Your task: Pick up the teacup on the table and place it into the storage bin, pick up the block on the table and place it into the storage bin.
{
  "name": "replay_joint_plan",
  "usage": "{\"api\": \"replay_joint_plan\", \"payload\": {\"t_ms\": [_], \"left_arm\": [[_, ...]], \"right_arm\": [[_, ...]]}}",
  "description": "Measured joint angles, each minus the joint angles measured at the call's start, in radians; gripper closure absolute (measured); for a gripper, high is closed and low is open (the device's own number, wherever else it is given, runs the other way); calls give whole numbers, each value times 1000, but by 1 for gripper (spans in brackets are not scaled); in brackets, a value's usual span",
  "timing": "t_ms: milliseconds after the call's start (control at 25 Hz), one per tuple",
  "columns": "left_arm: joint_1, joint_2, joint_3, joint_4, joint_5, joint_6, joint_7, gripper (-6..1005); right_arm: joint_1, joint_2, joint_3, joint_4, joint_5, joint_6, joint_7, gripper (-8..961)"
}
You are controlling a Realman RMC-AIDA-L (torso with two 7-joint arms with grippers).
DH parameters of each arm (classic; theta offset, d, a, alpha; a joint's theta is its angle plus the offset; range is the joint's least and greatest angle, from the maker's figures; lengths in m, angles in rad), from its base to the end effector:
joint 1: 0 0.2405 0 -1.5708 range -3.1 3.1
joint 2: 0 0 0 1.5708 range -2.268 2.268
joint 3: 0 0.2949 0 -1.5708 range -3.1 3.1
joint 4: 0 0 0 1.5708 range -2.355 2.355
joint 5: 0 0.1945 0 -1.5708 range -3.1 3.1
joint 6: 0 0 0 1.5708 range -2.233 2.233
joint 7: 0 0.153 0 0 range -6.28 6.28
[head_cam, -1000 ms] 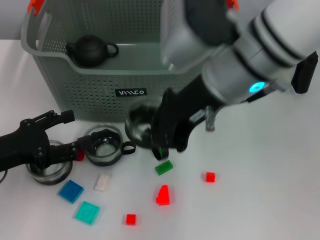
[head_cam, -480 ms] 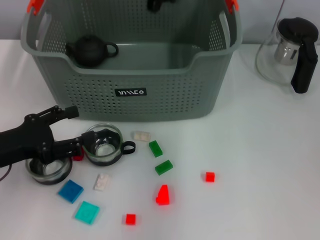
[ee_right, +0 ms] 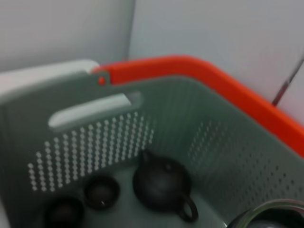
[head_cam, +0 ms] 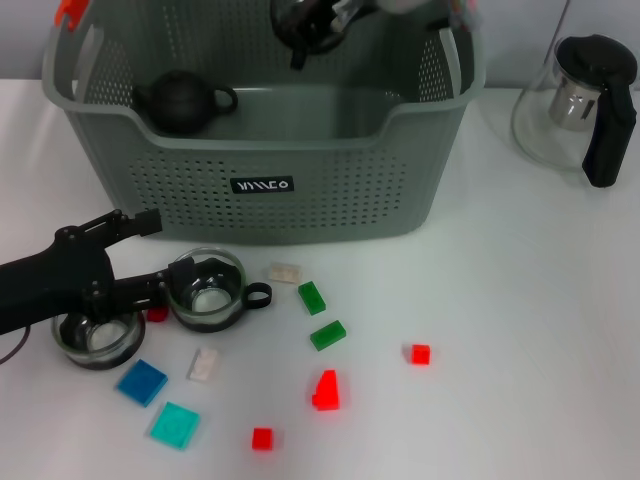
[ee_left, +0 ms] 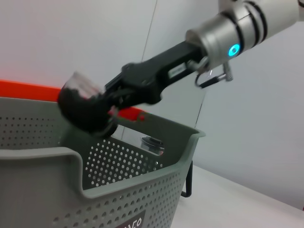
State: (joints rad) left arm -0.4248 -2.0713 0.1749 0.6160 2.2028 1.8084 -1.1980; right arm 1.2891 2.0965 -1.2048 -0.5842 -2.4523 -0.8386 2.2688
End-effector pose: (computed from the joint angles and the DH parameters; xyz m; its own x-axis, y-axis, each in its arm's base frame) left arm -0.3290 0.2823 0.0114 0.6717 0.3020 0.6765 0.5615 -0.8032 -0.1989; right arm 0.0312 0.5047 -0.0865 0.9653 -0.2536 -0.0628 -0.2490 -0.8201 -0.5152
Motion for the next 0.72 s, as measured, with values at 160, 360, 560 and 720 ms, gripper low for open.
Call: {"api": "replay_joint_plan", "payload": {"t_ms": [160, 360, 560, 720], "left_arm": [[0, -2, -1, -5, -1, 0, 0, 81], [0, -3, -2, -12, -2, -2, 3, 81], [1, -3, -2, -13, -2, -3, 5, 81], [0, -3, -2, -13, -2, -3, 5, 81]], "right_arm": [[38, 9, -37, 105, -17, 106, 36, 895], [54, 11, -62, 184, -14, 164, 44, 894], [37, 11, -64, 202, -14, 174, 44, 894], [31, 11, -64, 220, -15, 182, 42, 893]]}}
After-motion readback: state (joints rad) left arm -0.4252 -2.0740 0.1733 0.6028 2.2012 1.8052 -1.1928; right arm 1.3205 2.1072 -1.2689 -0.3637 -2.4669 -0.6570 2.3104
